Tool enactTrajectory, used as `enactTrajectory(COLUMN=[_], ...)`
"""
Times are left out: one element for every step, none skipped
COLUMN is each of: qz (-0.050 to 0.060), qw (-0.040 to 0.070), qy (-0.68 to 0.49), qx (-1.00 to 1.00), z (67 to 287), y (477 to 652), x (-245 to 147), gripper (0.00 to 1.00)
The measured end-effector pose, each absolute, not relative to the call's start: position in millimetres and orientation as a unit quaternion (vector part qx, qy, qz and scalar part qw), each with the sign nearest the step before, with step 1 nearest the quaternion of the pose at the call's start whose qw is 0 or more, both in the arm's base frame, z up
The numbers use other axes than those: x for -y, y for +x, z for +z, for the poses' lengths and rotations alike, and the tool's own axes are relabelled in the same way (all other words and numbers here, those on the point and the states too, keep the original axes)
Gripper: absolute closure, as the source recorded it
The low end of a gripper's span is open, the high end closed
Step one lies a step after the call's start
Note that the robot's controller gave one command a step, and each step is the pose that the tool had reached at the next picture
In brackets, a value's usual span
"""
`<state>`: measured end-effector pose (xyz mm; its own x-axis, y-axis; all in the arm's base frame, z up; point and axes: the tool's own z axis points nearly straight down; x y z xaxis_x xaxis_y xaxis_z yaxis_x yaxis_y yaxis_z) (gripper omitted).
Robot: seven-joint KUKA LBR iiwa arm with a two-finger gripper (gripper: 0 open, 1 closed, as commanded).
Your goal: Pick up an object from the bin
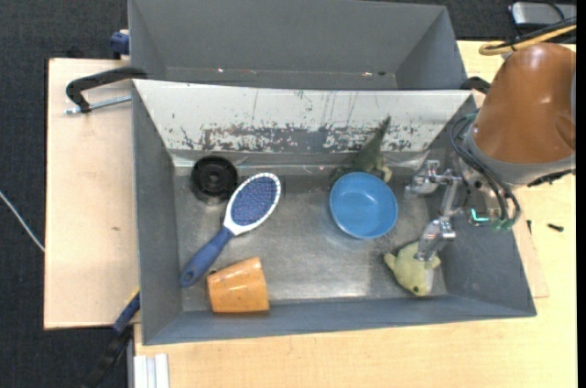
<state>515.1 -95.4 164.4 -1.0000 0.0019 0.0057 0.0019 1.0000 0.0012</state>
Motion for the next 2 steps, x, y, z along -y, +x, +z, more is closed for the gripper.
enactTrajectory(qz=[-0.002, -0.002], qw=[-0.003, -0.005], qy=[0.095, 0.097], qx=[0.995, 0.995], z=[73.3, 75.9], y=[513.1, 514.5], x=[84.7, 84.3], gripper=[0.00, 1.00])
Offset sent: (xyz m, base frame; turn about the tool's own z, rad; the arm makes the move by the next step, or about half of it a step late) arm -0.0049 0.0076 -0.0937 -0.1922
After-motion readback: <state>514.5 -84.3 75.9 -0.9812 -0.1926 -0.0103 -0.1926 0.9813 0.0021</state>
